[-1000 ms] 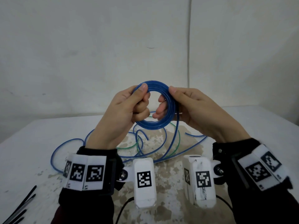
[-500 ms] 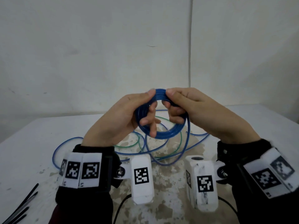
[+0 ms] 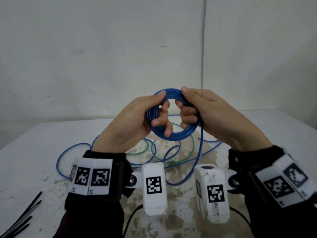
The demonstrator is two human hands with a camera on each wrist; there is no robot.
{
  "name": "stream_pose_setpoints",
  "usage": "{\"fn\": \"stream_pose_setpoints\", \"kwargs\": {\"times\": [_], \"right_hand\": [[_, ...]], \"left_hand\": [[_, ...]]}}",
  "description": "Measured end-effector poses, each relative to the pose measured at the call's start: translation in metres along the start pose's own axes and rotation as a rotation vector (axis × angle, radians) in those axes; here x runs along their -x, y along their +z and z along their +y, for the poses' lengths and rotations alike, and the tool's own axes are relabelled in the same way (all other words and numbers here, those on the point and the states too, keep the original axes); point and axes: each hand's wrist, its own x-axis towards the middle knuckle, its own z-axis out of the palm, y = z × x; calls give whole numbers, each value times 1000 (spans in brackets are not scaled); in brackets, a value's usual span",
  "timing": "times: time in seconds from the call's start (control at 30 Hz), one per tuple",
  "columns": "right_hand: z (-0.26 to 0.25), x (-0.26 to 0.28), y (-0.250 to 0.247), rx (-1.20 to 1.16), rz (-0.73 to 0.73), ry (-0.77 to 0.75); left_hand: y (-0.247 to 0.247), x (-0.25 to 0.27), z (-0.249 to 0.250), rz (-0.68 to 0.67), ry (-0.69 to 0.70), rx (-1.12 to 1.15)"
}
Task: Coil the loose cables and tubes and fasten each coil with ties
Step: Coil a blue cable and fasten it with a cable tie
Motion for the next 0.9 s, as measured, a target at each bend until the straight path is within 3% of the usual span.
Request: {"fn": "stream_pose_setpoints", "kwargs": {"times": [0.27, 0.37, 0.53, 0.67, 0.77, 0.9], "right_hand": [[-1, 4, -1, 170, -78, 91], [2, 2, 2, 128, -54, 94], [4, -4, -2, -30, 33, 9], [1, -3, -3, -102, 30, -13], [0, 0, 0, 53, 21, -10], [1, 0, 5, 85, 34, -50]], "left_hand": [[0, 3, -3, -94, -108, -72], [4, 1, -3, -59, -74, -78], [1, -1, 3, 152, 109, 17], [4, -3, 2, 98, 87, 74], [3, -2, -2, 2, 2, -11], [-2, 1, -2, 46, 92, -33]]}}
